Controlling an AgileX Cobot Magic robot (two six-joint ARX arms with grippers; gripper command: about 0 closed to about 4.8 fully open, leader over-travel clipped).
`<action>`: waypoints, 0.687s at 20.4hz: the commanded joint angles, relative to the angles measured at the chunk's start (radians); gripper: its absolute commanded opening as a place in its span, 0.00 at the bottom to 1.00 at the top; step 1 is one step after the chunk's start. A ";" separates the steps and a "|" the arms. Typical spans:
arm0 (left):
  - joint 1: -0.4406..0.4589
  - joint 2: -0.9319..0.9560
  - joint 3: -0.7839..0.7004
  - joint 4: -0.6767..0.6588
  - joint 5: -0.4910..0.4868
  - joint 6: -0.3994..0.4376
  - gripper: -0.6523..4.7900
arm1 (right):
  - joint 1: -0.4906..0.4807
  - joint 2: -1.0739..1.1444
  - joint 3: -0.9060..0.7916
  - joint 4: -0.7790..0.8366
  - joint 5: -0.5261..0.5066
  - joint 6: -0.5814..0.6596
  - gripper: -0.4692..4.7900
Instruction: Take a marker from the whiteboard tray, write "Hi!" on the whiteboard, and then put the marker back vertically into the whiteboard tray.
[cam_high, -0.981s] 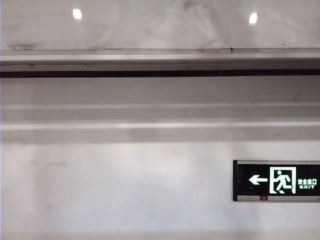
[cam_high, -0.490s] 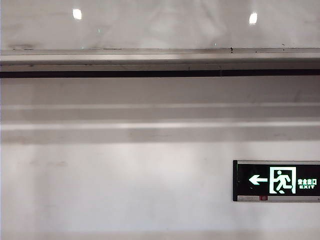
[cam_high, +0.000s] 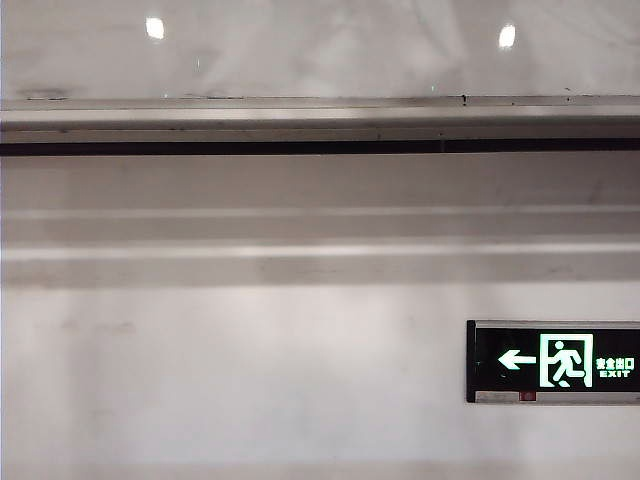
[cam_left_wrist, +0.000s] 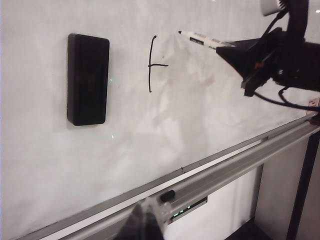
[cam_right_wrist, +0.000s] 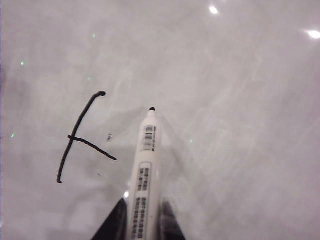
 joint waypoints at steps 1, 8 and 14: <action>-0.001 -0.002 0.003 0.012 0.006 0.002 0.11 | 0.004 0.012 0.005 0.027 -0.001 0.001 0.09; -0.001 -0.002 0.003 0.013 0.005 0.002 0.11 | -0.015 0.039 0.005 0.048 0.000 0.001 0.09; -0.001 -0.002 0.003 0.013 0.005 0.002 0.11 | -0.019 0.040 0.005 -0.043 0.000 0.002 0.09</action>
